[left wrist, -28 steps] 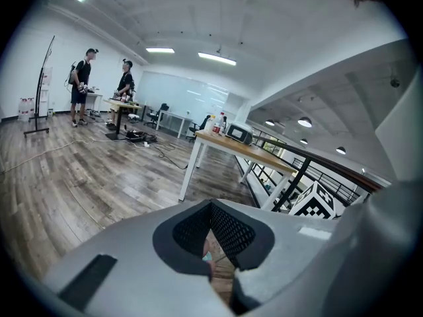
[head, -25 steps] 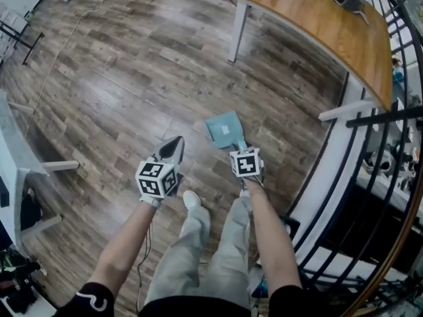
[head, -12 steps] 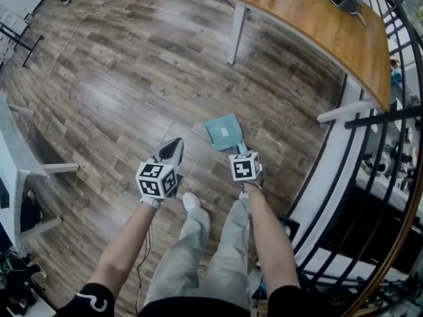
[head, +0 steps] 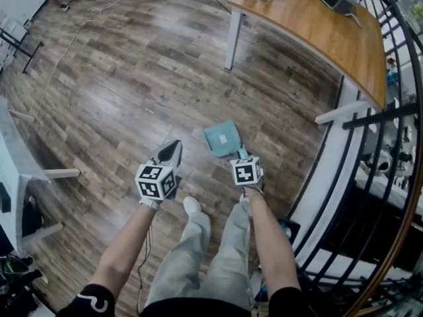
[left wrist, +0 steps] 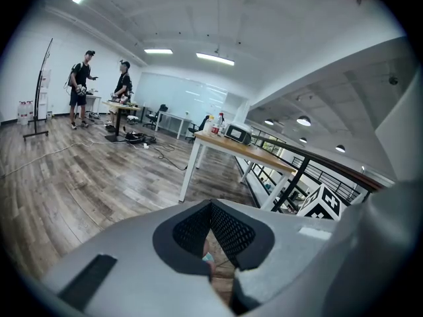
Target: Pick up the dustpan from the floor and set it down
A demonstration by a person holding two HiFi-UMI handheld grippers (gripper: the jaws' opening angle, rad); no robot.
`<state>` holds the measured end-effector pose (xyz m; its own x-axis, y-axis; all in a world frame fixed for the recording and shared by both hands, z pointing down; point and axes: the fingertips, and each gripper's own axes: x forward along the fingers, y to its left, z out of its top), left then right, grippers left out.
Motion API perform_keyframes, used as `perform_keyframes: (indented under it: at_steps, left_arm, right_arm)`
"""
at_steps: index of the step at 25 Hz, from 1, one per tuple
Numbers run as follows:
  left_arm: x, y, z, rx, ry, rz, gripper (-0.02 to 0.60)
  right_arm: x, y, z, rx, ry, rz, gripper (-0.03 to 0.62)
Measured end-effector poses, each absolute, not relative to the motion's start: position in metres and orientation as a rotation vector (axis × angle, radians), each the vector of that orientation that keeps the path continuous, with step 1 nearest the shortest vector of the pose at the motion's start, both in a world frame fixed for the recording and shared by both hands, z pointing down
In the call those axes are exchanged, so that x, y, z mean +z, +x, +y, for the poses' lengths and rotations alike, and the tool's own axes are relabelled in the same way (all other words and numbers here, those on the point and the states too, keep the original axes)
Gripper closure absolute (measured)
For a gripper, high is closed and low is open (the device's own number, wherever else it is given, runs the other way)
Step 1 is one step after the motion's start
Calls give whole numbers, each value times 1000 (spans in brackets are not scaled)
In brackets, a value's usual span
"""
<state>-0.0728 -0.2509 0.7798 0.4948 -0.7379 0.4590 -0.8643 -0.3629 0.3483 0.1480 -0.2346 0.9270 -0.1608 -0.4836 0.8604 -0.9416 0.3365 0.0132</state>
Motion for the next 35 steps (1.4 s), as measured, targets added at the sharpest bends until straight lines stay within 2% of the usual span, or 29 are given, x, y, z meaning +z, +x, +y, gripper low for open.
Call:
perform_keyframes:
  at_steps: [17,35]
  left_arm:
    - [712,-70,-268,281,2242,-1330,584]
    - [547,-87,-284,142,2298,-1328,584]
  right_arm:
    - [845,153,-241,744,1266,-1832,513]
    - [621,156,-278,648,1358,-1953,511]
